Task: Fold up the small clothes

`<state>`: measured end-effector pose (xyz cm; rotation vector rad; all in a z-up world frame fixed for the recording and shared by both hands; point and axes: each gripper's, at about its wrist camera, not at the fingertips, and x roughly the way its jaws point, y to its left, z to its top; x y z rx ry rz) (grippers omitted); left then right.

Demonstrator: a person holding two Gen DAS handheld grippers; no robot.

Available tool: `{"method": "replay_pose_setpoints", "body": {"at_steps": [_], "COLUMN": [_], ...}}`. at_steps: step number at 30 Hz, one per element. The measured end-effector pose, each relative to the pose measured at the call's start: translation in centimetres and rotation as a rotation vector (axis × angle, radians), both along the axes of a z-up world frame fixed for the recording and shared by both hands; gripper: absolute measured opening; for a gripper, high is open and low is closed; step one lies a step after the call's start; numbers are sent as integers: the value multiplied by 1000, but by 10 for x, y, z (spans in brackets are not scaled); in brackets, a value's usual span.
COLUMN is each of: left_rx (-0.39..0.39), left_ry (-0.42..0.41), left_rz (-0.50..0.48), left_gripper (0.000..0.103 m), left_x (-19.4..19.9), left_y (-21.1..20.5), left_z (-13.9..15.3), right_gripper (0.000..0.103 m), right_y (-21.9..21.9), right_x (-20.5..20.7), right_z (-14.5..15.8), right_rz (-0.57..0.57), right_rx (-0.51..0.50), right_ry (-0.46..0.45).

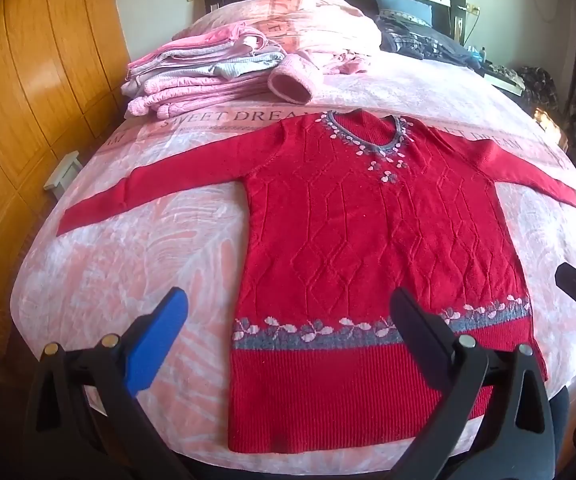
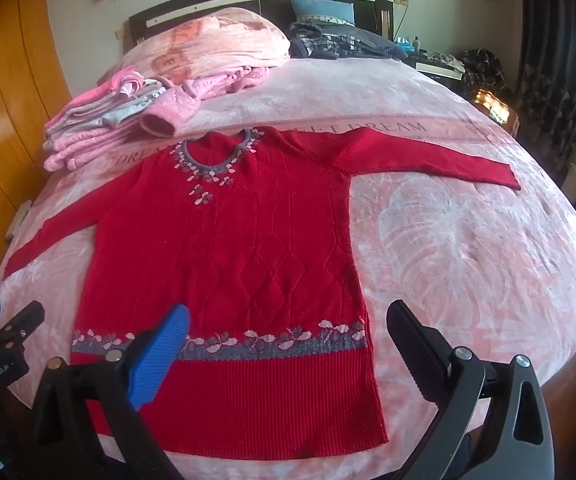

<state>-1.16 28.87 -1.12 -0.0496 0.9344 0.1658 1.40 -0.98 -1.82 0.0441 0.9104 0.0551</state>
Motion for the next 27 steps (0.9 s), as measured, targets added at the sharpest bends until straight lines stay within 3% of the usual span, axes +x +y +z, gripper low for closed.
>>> {"method": "replay_pose_setpoints", "body": {"at_steps": [27], "left_rx": [-7], "left_ry": [7], "left_rz": [3], "left_gripper": [100], "left_x": [9], "left_y": [2], "left_z": [-8], "right_gripper": [99], "right_y": [0], "right_x": [9], "right_z": [-8], "right_rz": [-2], "right_rx": [-6], "right_ry": [17]}}
